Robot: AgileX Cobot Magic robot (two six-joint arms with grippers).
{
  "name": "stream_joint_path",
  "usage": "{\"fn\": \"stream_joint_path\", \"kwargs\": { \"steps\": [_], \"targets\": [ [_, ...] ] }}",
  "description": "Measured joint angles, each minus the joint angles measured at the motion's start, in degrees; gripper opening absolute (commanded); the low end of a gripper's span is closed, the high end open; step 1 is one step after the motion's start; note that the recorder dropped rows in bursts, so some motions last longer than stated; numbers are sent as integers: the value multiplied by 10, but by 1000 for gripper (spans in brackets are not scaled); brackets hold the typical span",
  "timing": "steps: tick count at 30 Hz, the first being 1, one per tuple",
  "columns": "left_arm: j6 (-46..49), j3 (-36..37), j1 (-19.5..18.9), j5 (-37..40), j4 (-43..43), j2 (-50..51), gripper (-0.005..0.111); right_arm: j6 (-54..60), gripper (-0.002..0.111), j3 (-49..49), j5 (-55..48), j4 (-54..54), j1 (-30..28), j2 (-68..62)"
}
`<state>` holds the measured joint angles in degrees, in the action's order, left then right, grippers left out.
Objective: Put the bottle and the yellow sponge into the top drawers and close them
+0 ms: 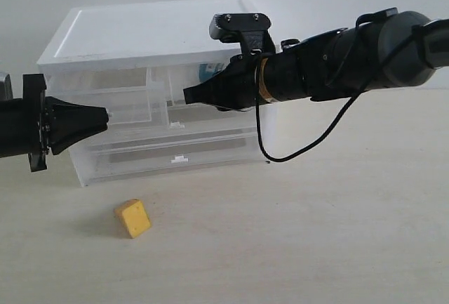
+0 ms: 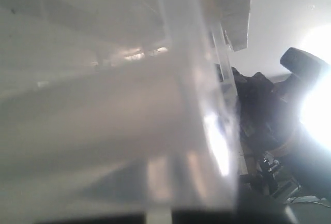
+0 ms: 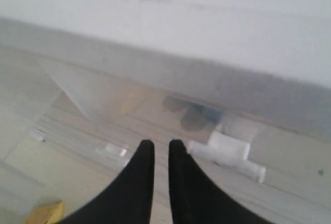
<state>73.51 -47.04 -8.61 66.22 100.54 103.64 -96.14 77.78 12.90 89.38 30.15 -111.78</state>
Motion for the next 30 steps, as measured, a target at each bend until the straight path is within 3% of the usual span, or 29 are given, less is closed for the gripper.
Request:
{"fn": "stream_joint_path", "kwargs": {
  "steps": [15, 23, 30],
  "targets": [
    [5, 1, 0, 1, -3, 0, 4, -8, 9, 26, 31, -63, 1, 0],
    [10, 1, -1, 1, -1, 0, 4, 92, 9, 30, 28, -193, 7, 0],
    [15, 1, -7, -2, 10, 0, 4, 100, 9, 57, 33, -200, 8, -21]
  ]
}}
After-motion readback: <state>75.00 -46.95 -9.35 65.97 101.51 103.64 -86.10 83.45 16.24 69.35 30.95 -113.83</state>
